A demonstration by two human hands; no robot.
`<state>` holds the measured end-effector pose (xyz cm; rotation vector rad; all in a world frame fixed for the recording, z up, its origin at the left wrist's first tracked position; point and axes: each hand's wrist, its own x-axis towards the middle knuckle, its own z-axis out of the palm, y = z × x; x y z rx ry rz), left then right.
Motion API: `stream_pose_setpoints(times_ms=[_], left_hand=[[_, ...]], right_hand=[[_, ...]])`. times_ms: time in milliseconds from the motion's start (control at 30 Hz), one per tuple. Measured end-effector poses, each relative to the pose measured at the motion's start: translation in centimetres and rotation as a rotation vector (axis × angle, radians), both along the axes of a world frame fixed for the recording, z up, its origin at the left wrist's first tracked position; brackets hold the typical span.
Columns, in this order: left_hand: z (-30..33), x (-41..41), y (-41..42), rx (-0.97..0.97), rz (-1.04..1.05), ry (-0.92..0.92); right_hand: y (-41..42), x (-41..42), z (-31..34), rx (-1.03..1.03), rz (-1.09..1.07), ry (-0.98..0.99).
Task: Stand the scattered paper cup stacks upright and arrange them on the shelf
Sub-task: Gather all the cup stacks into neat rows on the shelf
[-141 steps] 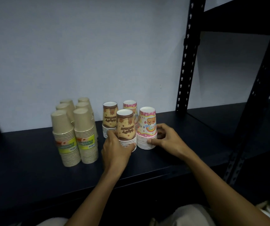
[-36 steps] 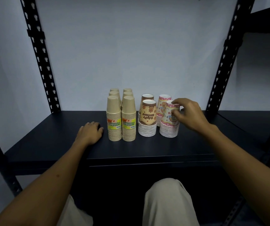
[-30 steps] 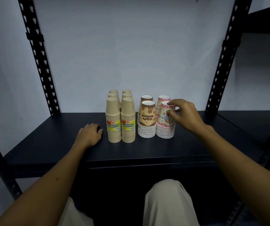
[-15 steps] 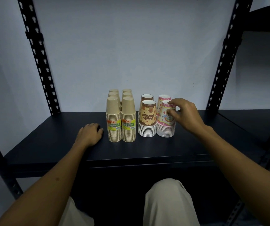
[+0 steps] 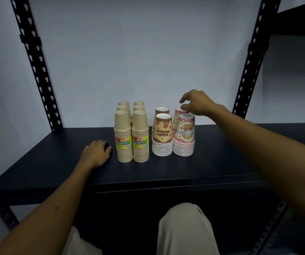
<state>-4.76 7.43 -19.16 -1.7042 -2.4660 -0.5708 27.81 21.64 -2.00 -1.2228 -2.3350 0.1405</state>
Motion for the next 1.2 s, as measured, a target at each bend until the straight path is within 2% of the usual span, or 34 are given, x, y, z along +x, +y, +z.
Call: stream_pose_setpoints(times_ms=[100, 200, 667, 733, 833, 967, 1200], left_hand=[[0.0, 0.1, -0.1, 0.007, -0.007, -0.001], [0.0, 0.2, -0.1, 0.015, -0.002, 0.000], [0.0, 0.2, -0.1, 0.010, -0.010, -0.007], [0.0, 0.2, -0.1, 0.006, -0.006, -0.010], [0.0, 0.2, -0.2, 0.013, -0.004, -0.018], [0.2, 0.5, -0.5, 0.018, -0.006, -0.025], [0.4, 0.6, -0.6, 0.018, -0.004, -0.028]], right_hand=[[0.9, -0.9, 0.6, -0.056, -0.018, -0.129], [1.8, -1.2, 0.5, -0.112, -0.033, -0.171], [2.3, -1.5, -0.4, -0.064, -0.048, -0.114], [2.1, -1.8, -0.2, -0.003, -0.051, -0.084], [1.3, -3.0, -0.2, 0.106, 0.068, -0.039], [0.5, -4.8, -0.4, 0.113, 0.240, -0.146], [0.7, -5.3, -0.8, 0.108, 0.259, -0.164]])
